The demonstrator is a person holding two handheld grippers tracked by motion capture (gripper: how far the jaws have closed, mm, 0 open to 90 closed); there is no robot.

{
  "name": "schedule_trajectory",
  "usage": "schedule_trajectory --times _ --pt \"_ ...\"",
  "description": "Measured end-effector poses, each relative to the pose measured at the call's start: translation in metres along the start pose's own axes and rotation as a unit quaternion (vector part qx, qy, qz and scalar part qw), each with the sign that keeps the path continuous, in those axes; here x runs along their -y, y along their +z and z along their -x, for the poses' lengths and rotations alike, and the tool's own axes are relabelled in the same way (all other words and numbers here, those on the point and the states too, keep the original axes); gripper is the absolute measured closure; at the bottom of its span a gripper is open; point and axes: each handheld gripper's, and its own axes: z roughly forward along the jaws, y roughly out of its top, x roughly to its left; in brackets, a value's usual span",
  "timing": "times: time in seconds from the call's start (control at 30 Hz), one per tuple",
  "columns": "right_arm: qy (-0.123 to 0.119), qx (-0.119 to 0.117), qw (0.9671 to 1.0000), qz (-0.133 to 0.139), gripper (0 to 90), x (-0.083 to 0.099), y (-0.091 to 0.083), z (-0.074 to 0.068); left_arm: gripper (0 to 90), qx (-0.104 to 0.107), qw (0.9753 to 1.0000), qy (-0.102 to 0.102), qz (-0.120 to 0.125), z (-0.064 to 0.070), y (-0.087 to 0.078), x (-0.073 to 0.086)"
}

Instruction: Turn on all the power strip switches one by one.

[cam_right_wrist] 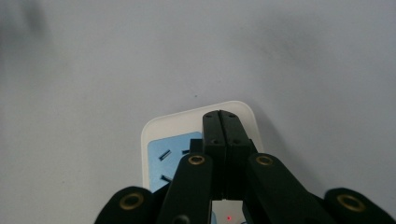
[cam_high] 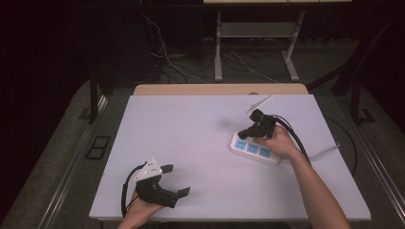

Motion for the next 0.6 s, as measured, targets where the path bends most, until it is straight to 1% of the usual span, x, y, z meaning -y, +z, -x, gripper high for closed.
schedule_trajectory --times 0.1,0.17,0.37,0.47,0.6 --pt "0.004 0.011 0.9999 -0.002 90.0 0.000 -0.003 0.002 0.0 0.000 1.0000 0.000 0.000 0.000 0.000 0.000" --pt "0.007 0.010 0.9999 0.000 90.0 0.001 -0.004 0.004 0.0 0.000 1.0000 0.000 0.000 0.000 0.000 0.000" --pt "0.004 0.015 0.9999 -0.001 90.0 0.003 -0.003 0.004 0.0 0.000 1.0000 0.001 -0.001 0.000 0.000 0.000" --pt "0.002 0.016 0.9999 0.005 90.0 0.005 -0.002 0.005 0.0 -0.001 1.0000 0.002 -0.001 0.001 0.000 0.000" --pt "0.011 0.011 0.9996 0.022 90.0 0.010 -0.001 0.007 0.0 0.000 1.0000 0.003 -0.002 0.001 0.001 0.000"
